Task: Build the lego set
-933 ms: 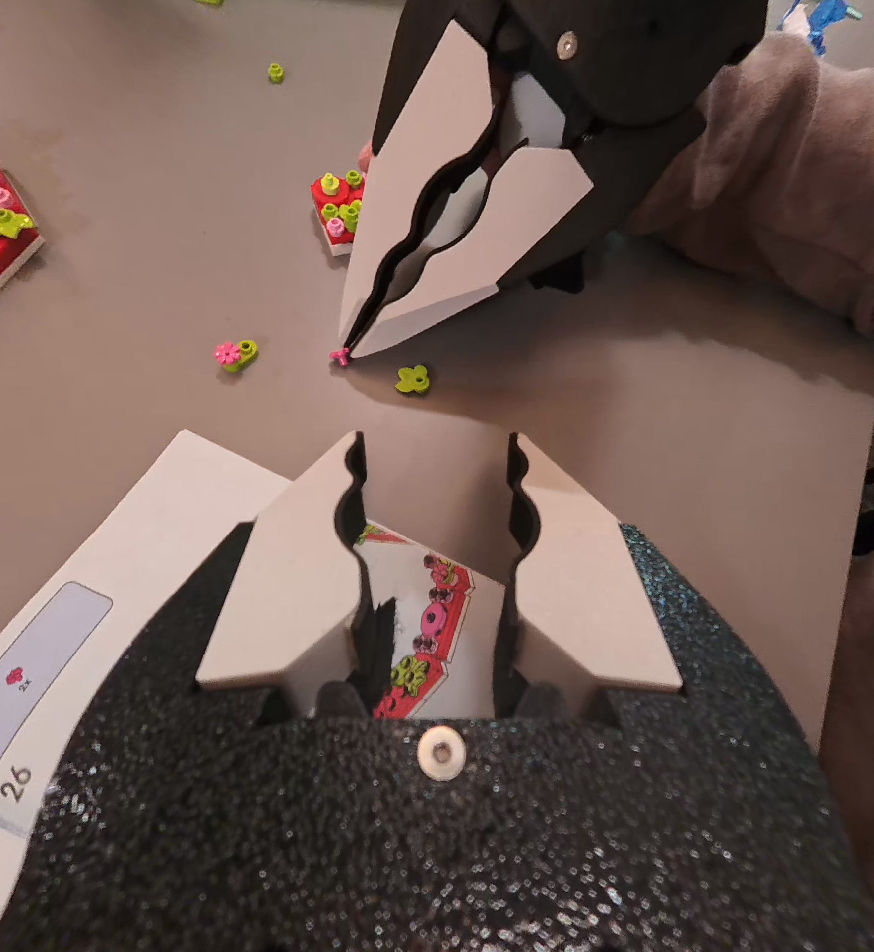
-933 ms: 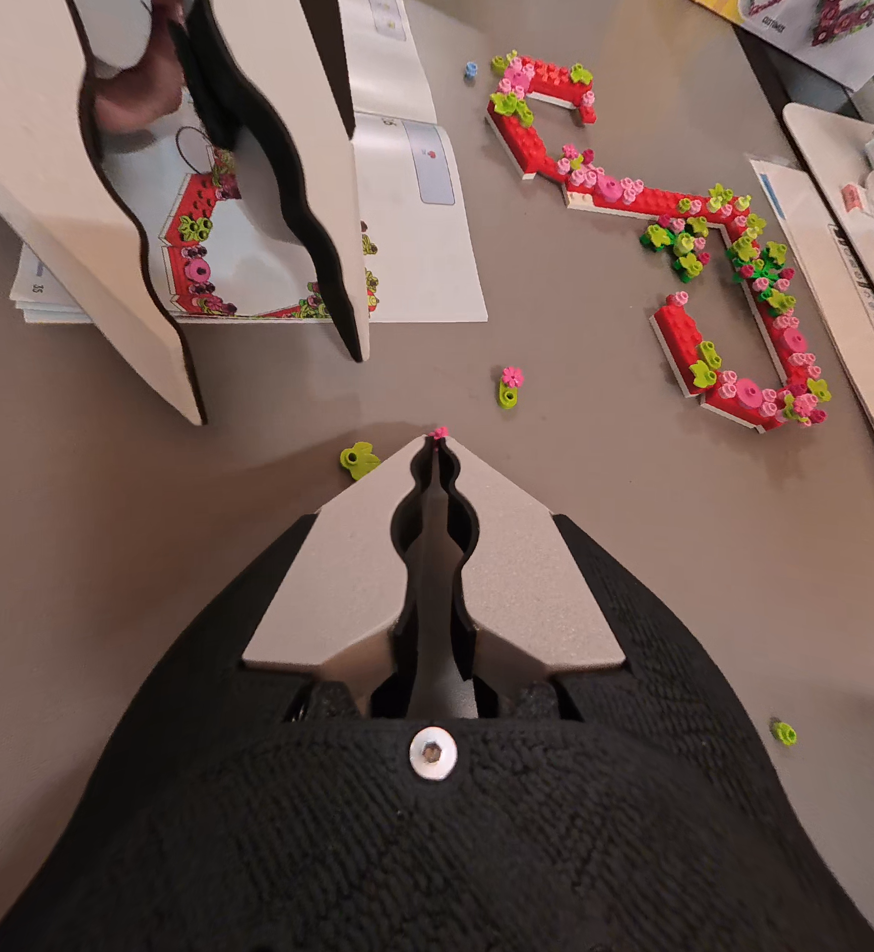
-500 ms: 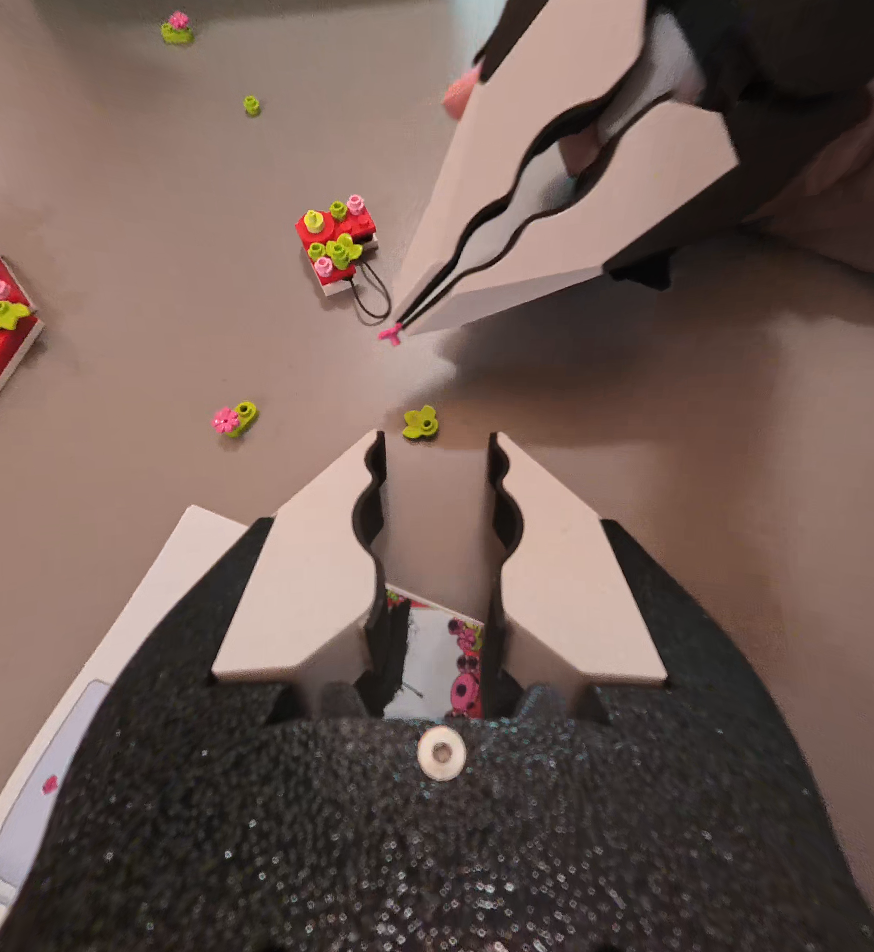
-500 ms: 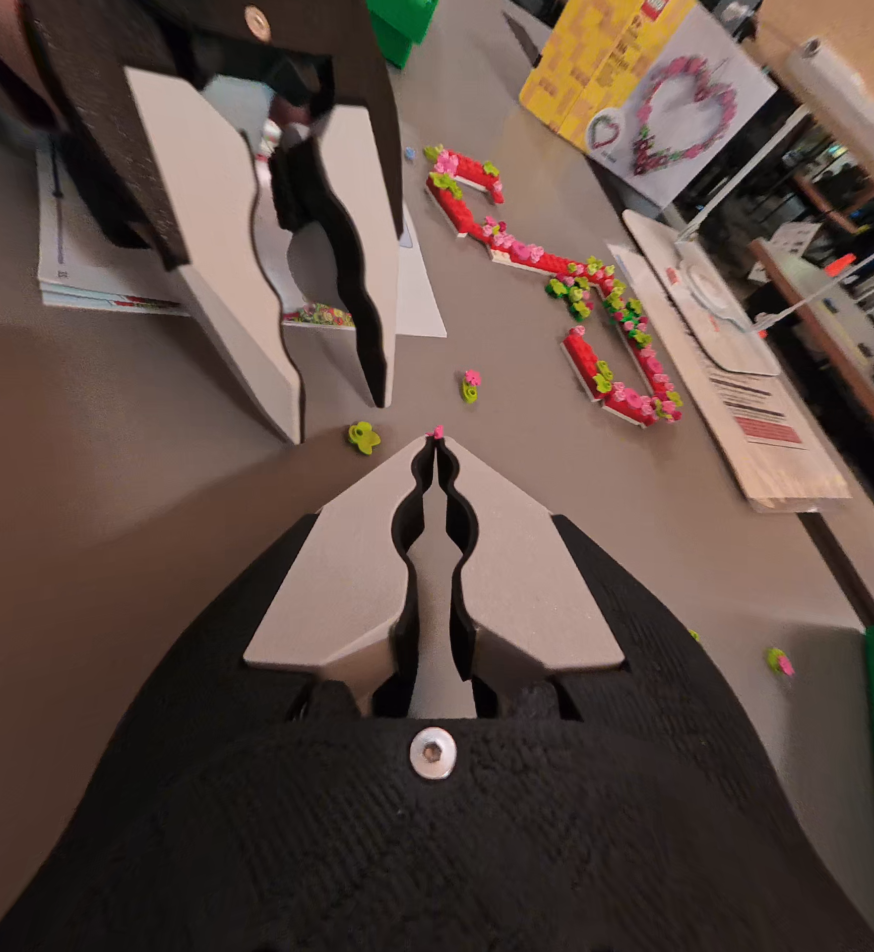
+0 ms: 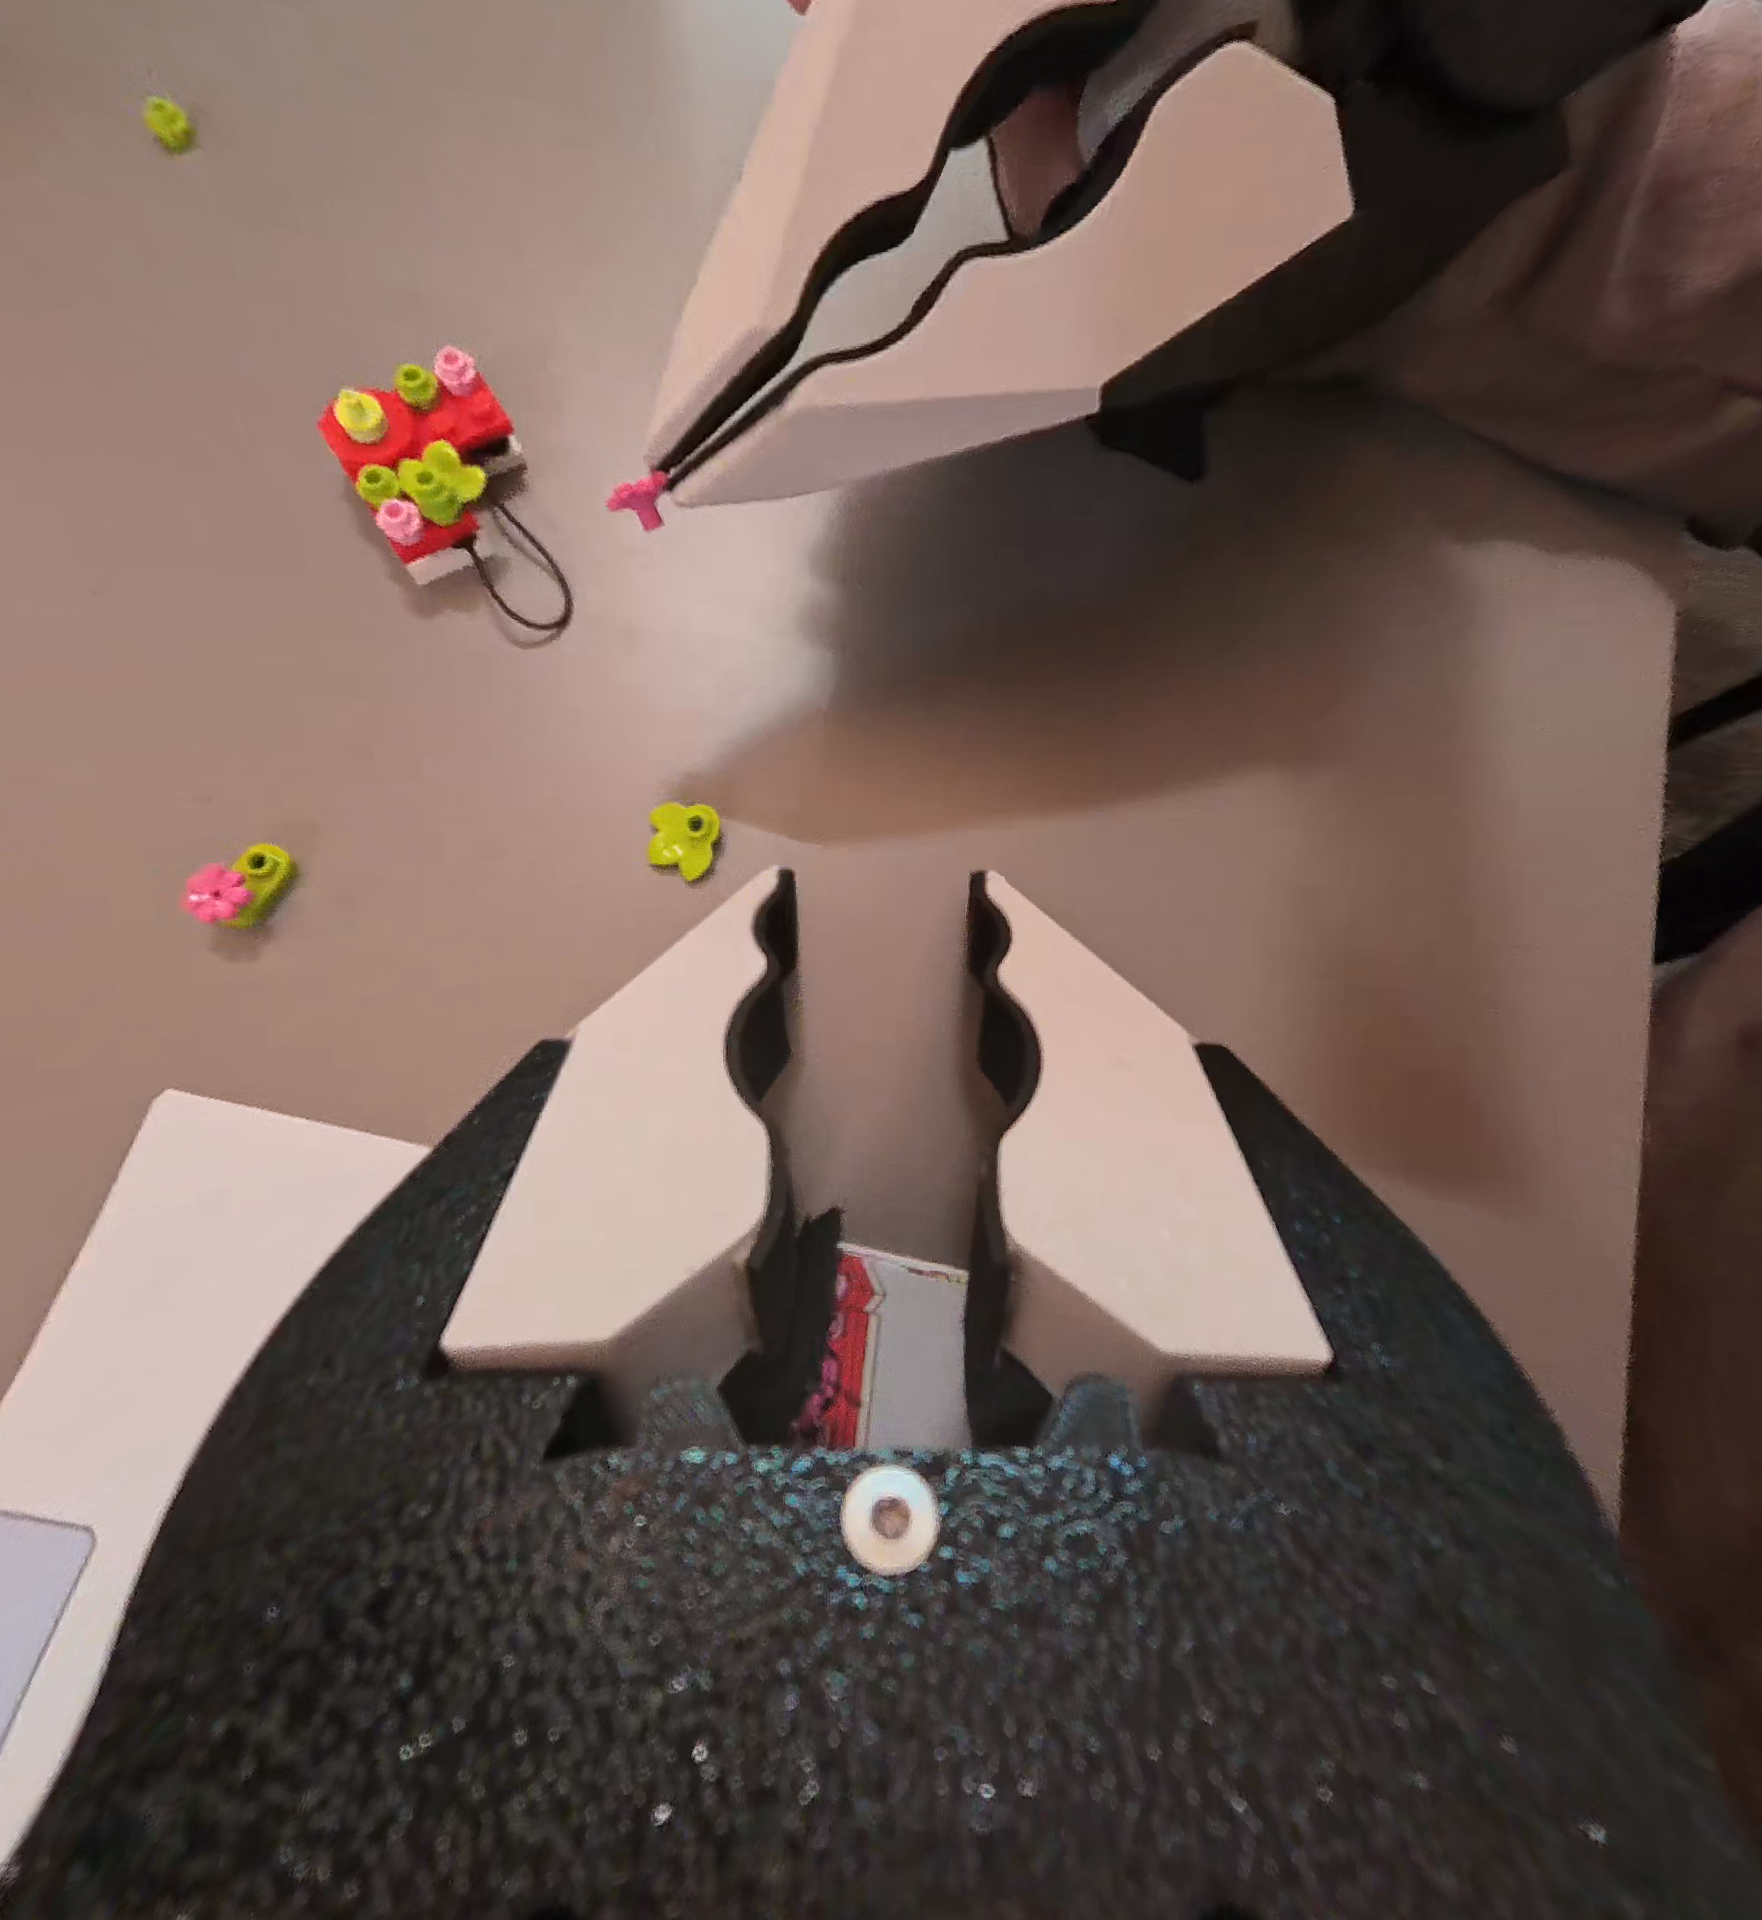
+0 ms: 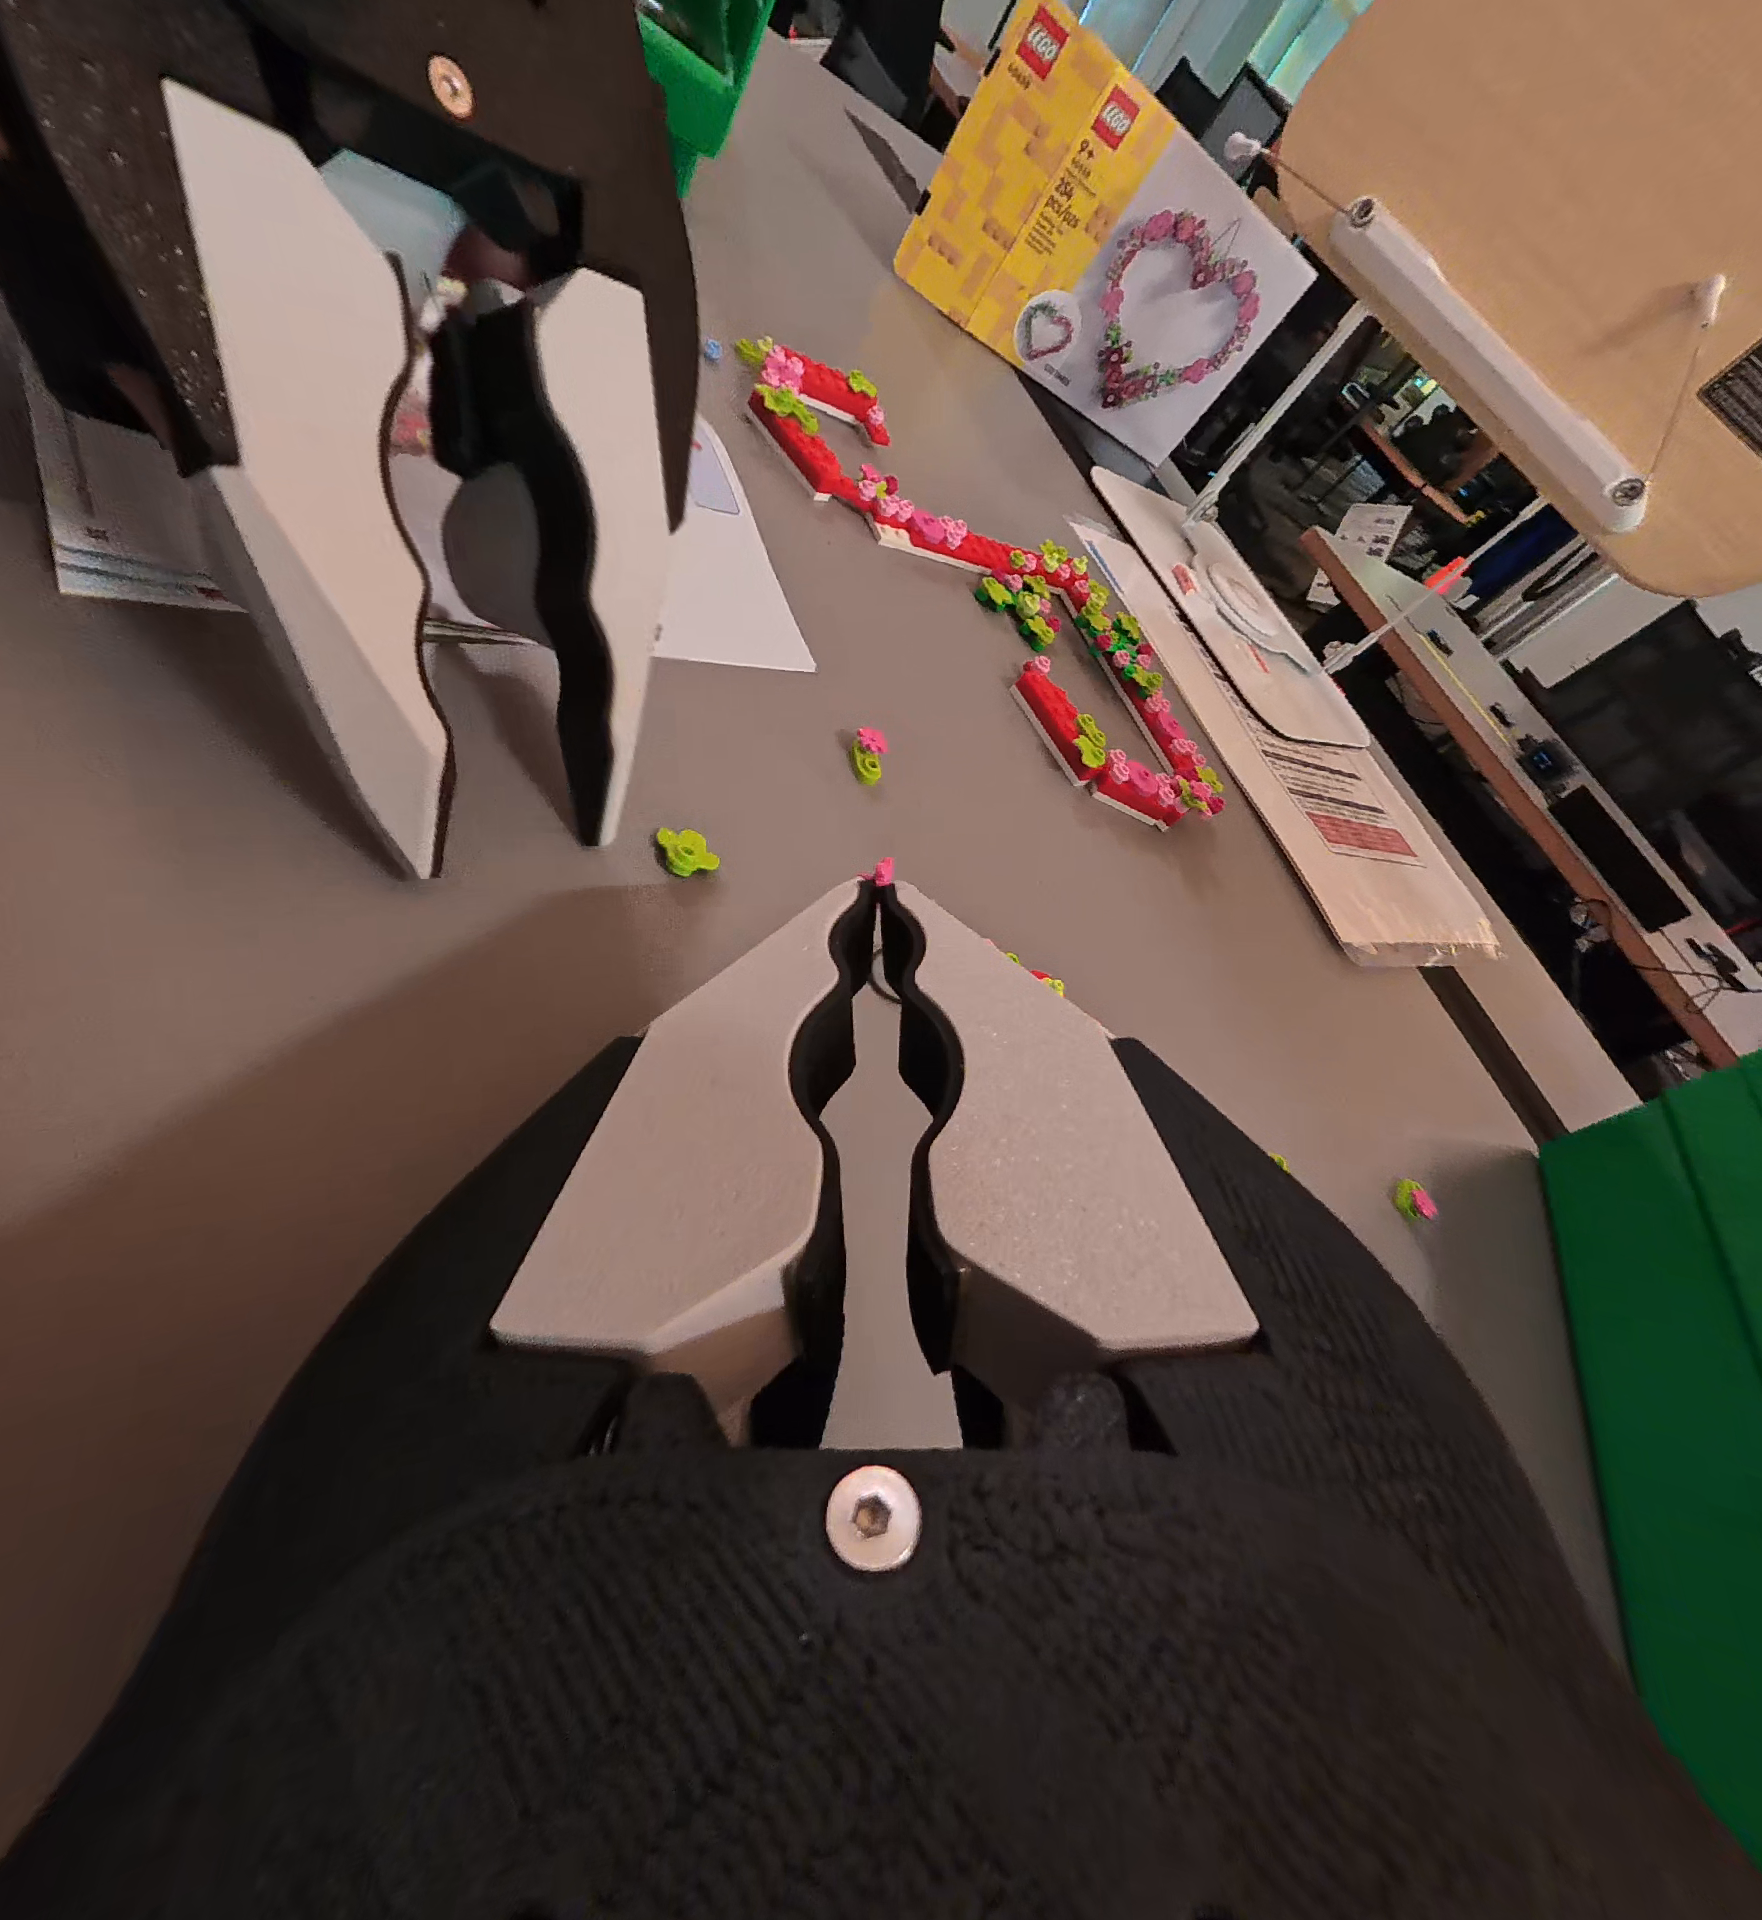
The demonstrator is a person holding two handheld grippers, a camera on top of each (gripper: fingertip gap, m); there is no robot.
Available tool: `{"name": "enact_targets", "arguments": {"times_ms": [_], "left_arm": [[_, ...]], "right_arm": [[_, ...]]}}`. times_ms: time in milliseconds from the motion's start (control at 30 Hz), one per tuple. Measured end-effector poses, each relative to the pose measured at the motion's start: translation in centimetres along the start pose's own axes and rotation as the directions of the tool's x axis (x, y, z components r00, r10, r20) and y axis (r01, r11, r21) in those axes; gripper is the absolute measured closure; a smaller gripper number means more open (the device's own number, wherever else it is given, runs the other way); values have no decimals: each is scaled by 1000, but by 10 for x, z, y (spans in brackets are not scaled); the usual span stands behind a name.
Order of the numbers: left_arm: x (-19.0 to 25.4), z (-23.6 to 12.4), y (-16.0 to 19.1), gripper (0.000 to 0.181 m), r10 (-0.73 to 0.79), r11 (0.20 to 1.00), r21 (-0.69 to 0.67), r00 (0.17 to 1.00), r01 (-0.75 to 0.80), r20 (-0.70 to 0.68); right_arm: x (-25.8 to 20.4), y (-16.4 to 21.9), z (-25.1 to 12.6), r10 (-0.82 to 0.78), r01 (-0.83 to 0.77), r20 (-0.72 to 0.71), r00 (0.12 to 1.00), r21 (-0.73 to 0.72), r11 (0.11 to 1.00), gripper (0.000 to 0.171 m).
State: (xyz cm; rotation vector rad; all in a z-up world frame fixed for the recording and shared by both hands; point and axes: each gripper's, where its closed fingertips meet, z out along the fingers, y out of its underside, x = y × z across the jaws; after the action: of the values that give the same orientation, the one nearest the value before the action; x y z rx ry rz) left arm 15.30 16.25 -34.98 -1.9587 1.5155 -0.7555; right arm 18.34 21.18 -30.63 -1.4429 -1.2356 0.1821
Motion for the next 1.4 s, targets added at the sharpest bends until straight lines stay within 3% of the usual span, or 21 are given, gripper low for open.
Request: {"name": "enact_targets", "arguments": {"times_ms": [33, 133, 267, 433, 867, 1400], "left_arm": [[-3, -1, -2, 146, 12, 1000, 13, 1000, -13, 21], [-21, -5, -10, 146, 48, 997, 59, 995, -53, 83], [-28, -3, -8, 133, 175, 984, 49, 983, -173, -46], [-29, 4, -5, 147, 319, 947, 40, 927, -317, -198], [-32, 5, -6, 154, 364, 930, 55, 887, -364, -285], [-33, 1, -2, 161, 377, 926, 100, 885, -363, -275]], "right_arm": [[1, 0, 0, 3, -3, -2, 1000, 1, 1000, 171], [1, 0, 0, 1, -1, -5, 1000, 1, 1000, 171], [-1, 1, 1, -10, 10, -1, 1000, -6, 1000, 171], [-2, 1, 2, -20, 20, 0, 1000, -8, 1000, 171], [-11, -6, 1, -48, 47, 14, 999, 19, 999, 171], [-31, -3, 22, -253, 252, 2, 968, -73, 965, 171]]}}
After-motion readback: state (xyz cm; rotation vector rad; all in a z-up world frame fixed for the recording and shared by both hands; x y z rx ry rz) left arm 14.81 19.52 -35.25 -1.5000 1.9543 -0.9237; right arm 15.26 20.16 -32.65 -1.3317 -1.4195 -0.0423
